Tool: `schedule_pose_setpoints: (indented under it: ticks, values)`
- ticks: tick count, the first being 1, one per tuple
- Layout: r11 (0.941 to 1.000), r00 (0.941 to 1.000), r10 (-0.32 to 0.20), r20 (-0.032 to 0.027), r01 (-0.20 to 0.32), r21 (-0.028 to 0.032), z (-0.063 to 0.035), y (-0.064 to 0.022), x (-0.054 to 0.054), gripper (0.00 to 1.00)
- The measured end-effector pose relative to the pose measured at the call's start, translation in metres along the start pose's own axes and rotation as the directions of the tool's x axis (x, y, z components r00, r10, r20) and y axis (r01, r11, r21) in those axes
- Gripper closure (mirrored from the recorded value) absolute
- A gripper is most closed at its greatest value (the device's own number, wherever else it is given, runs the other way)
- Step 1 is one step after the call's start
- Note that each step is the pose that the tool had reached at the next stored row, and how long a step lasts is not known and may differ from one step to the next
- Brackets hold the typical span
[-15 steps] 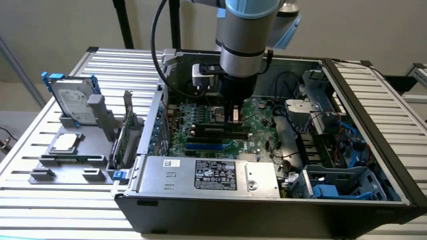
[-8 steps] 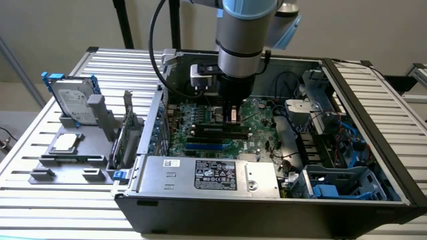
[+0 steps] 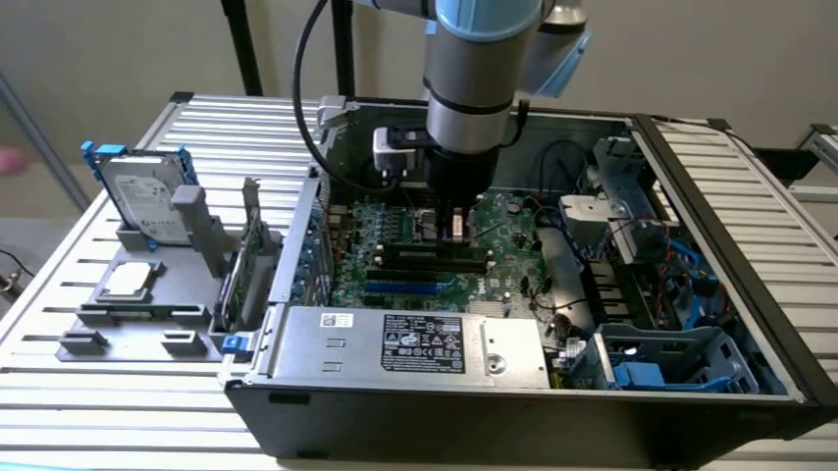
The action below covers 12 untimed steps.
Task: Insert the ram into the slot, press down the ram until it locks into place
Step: 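Insert the ram into the slot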
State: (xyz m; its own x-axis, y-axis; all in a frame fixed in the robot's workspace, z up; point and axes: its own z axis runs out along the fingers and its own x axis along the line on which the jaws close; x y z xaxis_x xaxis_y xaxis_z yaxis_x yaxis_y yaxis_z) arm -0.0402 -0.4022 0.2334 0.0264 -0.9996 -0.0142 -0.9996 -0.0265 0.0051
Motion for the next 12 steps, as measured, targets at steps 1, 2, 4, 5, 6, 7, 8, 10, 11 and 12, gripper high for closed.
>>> schedule_pose_setpoints:
  ticks: [1,2,4,5,6,7,8,10,11,12]
  values:
    - [1.0000,1.0000,0.001,-0.0002,-0.001,0.0001,0.0005,0.0000,0.0000,0.87]
    - [1.0000,1.0000,0.001,-0.0005,-0.001,0.0000,0.0009,0.0000,0.0000,0.87]
    - [1.0000,1.0000,0.002,-0.0016,-0.002,0.0000,0.0015,0.0000,0.0000,0.87]
    - [1.0000,1.0000,0.003,-0.0025,-0.003,0.0000,0.0017,0.0000,0.0000,0.87]
    - [1.0000,1.0000,0.003,-0.0037,-0.003,0.0000,0.0019,0.0000,0.0000,0.87]
    - [1.0000,1.0000,0.004,-0.0049,-0.004,0.0000,0.0021,0.0000,0.0000,0.87]
    - [1.0000,1.0000,0.005,-0.0060,-0.005,0.0000,0.0023,0.0000,-0.0001,0.87]
    - [1.0000,1.0000,0.006,-0.0074,-0.006,-0.0001,0.0026,0.0000,-0.0003,0.87]
    - [1.0000,1.0000,0.006,-0.0077,-0.006,0.0000,0.0028,0.0000,-0.0006,0.87]
    - [1.0000,0.9999,0.006,-0.0081,-0.006,0.0000,0.0029,0.0000,-0.0011,0.87]
